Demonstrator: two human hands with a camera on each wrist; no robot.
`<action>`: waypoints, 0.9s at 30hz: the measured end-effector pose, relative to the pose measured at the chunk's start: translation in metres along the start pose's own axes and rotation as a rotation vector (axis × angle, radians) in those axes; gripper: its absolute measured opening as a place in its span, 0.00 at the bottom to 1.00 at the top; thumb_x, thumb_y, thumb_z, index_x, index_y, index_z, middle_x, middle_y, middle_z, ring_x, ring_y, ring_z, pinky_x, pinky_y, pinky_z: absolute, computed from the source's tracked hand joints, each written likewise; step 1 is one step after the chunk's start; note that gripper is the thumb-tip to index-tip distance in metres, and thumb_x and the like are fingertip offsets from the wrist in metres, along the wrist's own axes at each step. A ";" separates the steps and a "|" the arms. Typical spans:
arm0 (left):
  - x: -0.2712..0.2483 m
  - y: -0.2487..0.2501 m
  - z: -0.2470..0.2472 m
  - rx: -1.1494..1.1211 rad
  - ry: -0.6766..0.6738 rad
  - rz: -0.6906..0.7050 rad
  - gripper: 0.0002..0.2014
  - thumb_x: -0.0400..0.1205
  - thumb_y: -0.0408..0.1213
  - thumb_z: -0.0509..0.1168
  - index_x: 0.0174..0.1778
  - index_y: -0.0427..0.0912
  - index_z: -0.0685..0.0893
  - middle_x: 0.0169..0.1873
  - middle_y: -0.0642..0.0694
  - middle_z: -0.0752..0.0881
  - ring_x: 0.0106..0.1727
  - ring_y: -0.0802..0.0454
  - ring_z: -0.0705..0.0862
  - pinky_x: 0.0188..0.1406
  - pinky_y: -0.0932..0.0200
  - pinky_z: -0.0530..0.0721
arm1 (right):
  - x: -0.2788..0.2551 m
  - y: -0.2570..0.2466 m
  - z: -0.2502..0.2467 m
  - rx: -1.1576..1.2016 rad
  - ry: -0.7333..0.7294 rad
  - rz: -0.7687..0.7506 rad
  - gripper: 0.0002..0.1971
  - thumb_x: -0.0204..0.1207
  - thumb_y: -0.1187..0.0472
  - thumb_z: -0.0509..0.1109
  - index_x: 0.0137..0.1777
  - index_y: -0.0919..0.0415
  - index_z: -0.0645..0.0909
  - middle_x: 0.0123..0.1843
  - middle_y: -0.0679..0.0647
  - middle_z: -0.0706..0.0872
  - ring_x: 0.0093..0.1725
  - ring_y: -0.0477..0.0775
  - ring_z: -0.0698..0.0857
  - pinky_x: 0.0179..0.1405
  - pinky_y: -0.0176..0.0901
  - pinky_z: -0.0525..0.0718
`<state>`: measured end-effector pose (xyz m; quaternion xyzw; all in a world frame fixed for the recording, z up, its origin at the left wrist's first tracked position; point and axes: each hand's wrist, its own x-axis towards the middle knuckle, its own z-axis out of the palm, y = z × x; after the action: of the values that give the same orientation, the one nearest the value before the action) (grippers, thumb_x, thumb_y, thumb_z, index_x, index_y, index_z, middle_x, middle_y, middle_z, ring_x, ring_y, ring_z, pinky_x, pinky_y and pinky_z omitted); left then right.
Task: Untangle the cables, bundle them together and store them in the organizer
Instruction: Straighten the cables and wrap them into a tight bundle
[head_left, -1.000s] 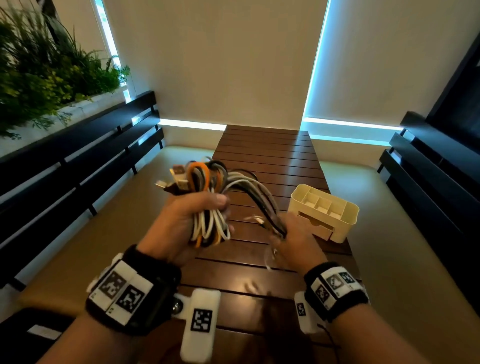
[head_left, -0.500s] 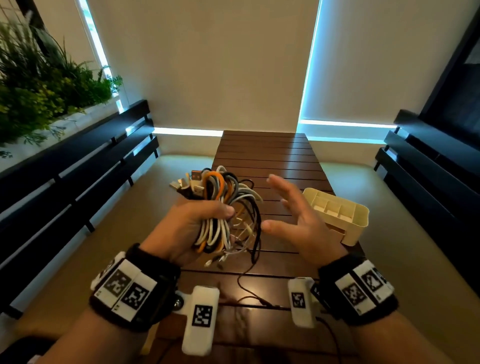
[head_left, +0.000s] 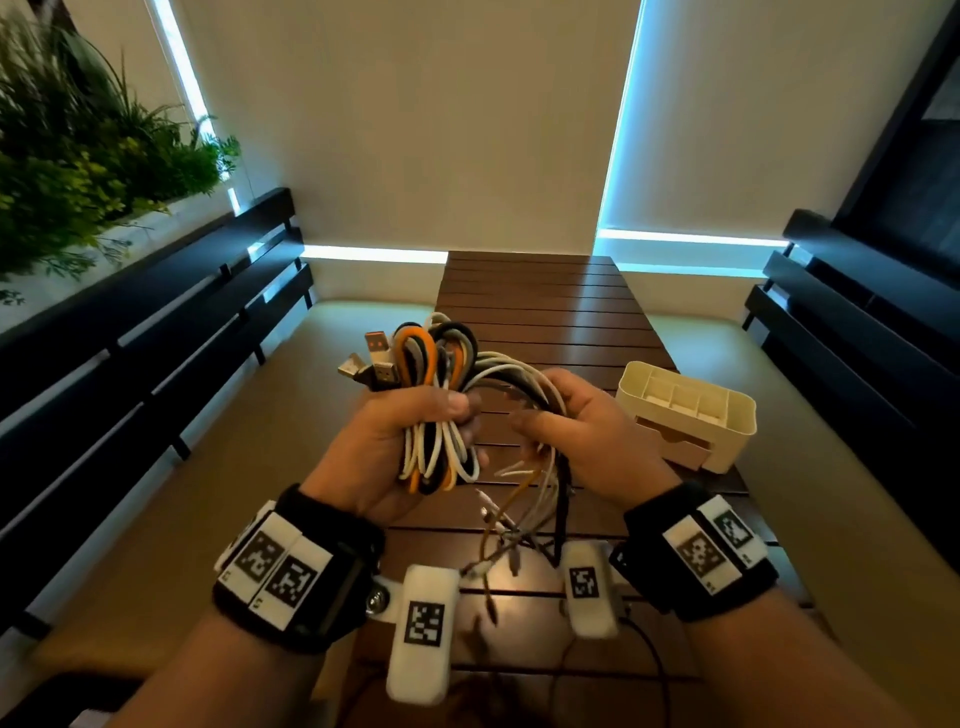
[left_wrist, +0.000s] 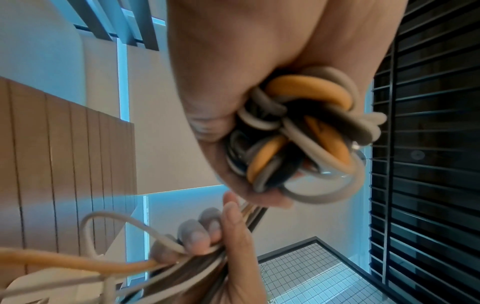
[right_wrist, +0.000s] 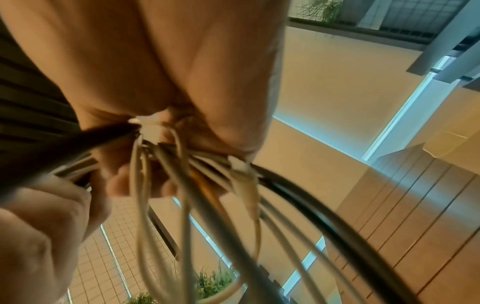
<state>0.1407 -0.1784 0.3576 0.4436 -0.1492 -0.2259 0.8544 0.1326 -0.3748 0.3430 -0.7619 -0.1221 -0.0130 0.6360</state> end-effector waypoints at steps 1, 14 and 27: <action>-0.002 -0.002 -0.002 -0.025 -0.013 0.014 0.15 0.60 0.32 0.76 0.41 0.38 0.84 0.28 0.47 0.77 0.28 0.54 0.77 0.33 0.54 0.84 | -0.003 0.001 0.001 0.012 0.029 -0.004 0.09 0.78 0.68 0.73 0.54 0.56 0.82 0.36 0.51 0.85 0.33 0.48 0.87 0.35 0.35 0.86; -0.011 -0.042 0.002 0.172 0.191 -0.017 0.13 0.68 0.27 0.75 0.49 0.33 0.91 0.38 0.38 0.87 0.35 0.47 0.87 0.36 0.51 0.89 | -0.018 -0.004 0.013 -0.105 0.134 -0.074 0.11 0.87 0.54 0.62 0.64 0.50 0.82 0.31 0.28 0.83 0.34 0.29 0.81 0.34 0.25 0.76; -0.011 -0.045 0.009 0.417 0.189 0.118 0.16 0.69 0.31 0.73 0.52 0.47 0.92 0.50 0.39 0.92 0.54 0.40 0.90 0.62 0.36 0.84 | -0.020 -0.017 0.028 0.068 0.226 0.022 0.22 0.90 0.47 0.51 0.50 0.41 0.90 0.53 0.57 0.91 0.58 0.58 0.88 0.67 0.64 0.81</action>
<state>0.1160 -0.2021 0.3252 0.6202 -0.1377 -0.0976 0.7661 0.1053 -0.3480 0.3509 -0.7350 -0.0414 -0.0876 0.6711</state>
